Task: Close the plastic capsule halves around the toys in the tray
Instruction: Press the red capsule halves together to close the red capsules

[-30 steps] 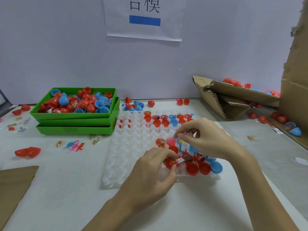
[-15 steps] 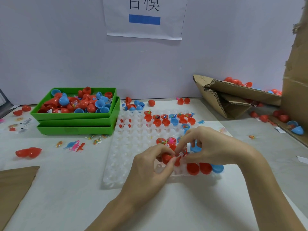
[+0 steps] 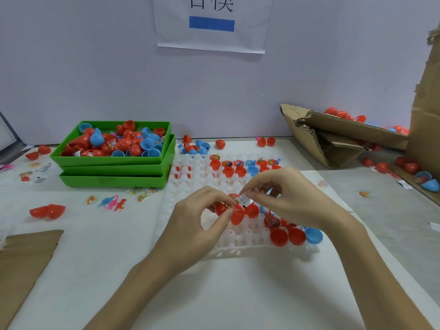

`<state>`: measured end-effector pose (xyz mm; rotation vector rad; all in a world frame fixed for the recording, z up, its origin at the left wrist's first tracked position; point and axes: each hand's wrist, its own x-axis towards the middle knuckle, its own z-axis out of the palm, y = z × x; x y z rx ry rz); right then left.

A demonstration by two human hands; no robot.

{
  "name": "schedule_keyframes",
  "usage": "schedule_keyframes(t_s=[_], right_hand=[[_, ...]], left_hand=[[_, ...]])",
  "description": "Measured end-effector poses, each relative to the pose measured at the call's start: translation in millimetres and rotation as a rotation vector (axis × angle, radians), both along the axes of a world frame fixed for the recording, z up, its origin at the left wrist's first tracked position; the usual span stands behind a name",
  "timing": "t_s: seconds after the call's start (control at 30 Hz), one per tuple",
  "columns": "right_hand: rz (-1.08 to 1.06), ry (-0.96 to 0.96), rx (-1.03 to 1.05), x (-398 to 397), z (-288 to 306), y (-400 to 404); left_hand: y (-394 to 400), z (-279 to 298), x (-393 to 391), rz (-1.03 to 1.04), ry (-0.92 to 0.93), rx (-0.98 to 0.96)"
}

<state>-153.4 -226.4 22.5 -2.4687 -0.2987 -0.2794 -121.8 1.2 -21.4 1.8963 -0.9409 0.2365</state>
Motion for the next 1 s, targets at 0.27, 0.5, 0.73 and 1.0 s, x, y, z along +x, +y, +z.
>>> schedule_keyframes(t_s=[0.27,0.5,0.73,1.0], right_hand=[[0.050,0.092,-0.081,1.9,-9.7,19.7],[0.057,0.130,-0.024,0.8,-9.6,18.5],[0.039,0.170,0.221,-2.2,-1.0,21.3],[-0.103,0.131,0.322,-4.3,-2.1,38.4]], left_hand=[[4.0,2.0,3.5,-0.093,0.010,0.041],[17.3,7.4,11.5,-0.173,0.054,0.075],[19.2,10.9,16.2,-0.067,-0.049,-0.094],[15.3,8.7,15.0,0.009,0.027,-0.143]])
